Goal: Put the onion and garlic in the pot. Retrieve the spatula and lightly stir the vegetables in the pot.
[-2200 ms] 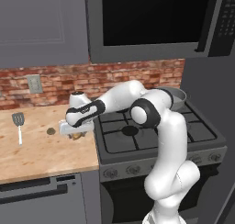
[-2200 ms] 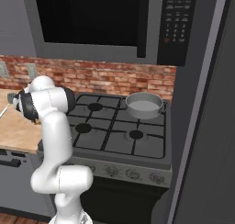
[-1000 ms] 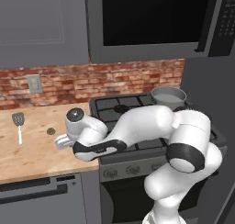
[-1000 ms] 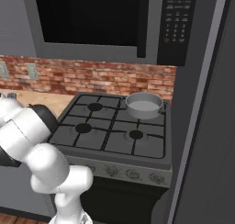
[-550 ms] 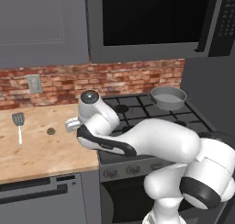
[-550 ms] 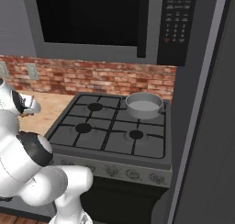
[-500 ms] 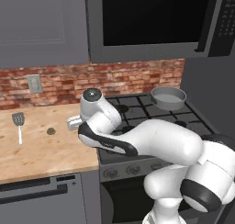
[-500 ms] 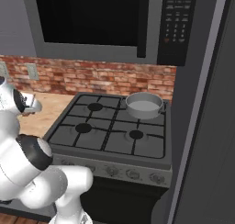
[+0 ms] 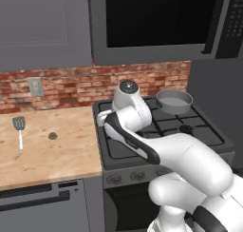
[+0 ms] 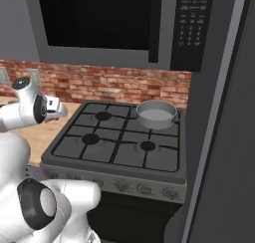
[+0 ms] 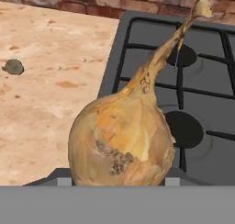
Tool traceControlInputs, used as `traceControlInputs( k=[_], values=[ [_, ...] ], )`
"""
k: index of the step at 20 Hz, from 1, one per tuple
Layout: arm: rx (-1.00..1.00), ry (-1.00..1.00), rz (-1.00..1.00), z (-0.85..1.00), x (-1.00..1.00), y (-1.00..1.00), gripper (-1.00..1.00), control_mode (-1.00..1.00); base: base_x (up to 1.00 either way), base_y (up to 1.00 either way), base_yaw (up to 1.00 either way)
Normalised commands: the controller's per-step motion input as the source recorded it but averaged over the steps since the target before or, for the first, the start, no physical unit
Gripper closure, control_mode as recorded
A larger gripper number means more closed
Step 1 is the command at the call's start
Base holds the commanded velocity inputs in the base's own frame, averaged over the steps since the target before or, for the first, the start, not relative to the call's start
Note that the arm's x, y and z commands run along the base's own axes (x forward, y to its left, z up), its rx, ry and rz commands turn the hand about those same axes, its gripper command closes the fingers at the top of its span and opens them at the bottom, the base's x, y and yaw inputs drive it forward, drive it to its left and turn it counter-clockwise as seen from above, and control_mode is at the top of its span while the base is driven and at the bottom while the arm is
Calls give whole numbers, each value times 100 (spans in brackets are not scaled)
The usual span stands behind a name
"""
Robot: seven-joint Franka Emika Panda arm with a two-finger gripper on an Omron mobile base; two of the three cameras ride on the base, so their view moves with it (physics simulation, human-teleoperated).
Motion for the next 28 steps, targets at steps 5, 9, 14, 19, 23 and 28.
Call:
traceControlInputs(
  k=[5, 9, 14, 19, 23, 28],
  values=[
    [0, -10, 4, 0, 0, -100, 100, -100, 0, 0, 0],
    [0, -9, 3, 10, 0, -100, 100, -100, 0, 0, 0],
    [1, -2, 0, 27, 0, -100, 100, -100, 0, 0, 0],
    [2, 1, 0, 51, 1, -100, 100, -100, 0, 0, 0],
    [2, 9, -1, 61, 12, -100, 100, -100, 0, 0, 0],
    [0, 10, -2, 9, 22, -56, 100, -100, 0, 0, 0]
  ],
)
